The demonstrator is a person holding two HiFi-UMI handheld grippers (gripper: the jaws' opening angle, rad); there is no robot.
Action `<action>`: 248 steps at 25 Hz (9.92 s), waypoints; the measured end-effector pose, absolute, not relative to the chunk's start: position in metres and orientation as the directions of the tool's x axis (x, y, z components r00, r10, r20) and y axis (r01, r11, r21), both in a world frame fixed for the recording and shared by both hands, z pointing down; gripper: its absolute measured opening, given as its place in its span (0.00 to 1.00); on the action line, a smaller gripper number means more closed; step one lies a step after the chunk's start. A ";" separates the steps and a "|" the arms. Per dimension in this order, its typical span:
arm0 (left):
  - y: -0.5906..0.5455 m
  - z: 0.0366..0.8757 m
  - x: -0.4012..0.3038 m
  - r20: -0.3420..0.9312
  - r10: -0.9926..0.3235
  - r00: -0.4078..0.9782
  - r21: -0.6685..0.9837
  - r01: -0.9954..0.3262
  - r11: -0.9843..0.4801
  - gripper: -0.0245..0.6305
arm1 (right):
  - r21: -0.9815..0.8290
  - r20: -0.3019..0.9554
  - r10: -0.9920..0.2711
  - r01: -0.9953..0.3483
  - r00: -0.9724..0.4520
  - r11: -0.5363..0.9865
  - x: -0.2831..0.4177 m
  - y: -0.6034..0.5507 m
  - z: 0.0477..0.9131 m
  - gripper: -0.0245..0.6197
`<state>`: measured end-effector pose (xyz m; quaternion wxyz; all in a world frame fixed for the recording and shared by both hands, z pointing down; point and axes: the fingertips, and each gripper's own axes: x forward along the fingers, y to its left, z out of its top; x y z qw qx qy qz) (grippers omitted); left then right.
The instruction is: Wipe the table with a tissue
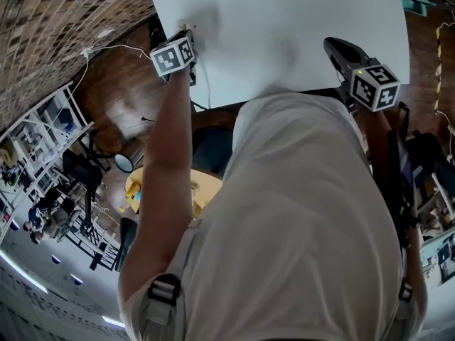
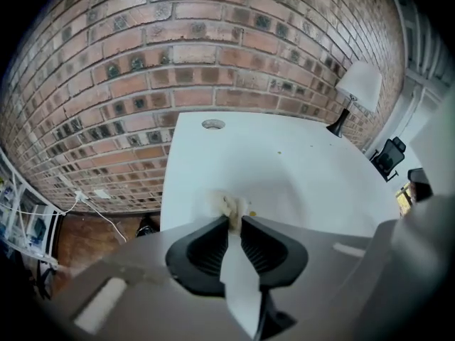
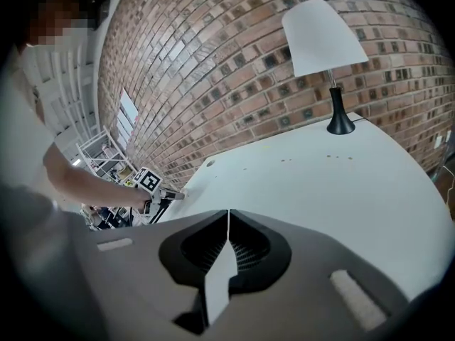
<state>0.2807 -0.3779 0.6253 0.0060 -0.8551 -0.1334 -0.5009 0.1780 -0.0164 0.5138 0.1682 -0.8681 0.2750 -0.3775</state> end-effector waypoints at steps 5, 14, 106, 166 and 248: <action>-0.371 0.628 0.281 0.877 0.254 0.408 0.139 0.290 -0.947 0.13 | -0.501 0.567 -0.587 -0.324 0.578 -0.802 0.173 -0.009 0.516 0.06; -0.365 0.628 0.282 0.880 0.284 0.380 0.164 0.318 -0.934 0.13 | -0.507 0.567 -0.584 -0.313 0.581 -0.803 0.171 -0.010 0.517 0.06; -0.326 0.595 0.241 0.807 0.259 0.530 0.162 0.223 -0.961 0.14 | -0.553 0.516 -0.705 -0.439 0.487 -0.708 0.198 0.015 0.526 0.06; -0.174 0.623 0.354 0.918 0.211 0.335 -0.065 0.652 -0.756 0.13 | -0.502 0.510 -0.685 -0.467 0.520 -0.728 0.241 0.037 0.526 0.06; -0.077 0.613 0.391 0.878 0.261 0.402 0.029 0.498 -0.867 0.14 | -0.532 0.499 -0.661 -0.404 0.560 -0.744 0.228 0.143 0.528 0.06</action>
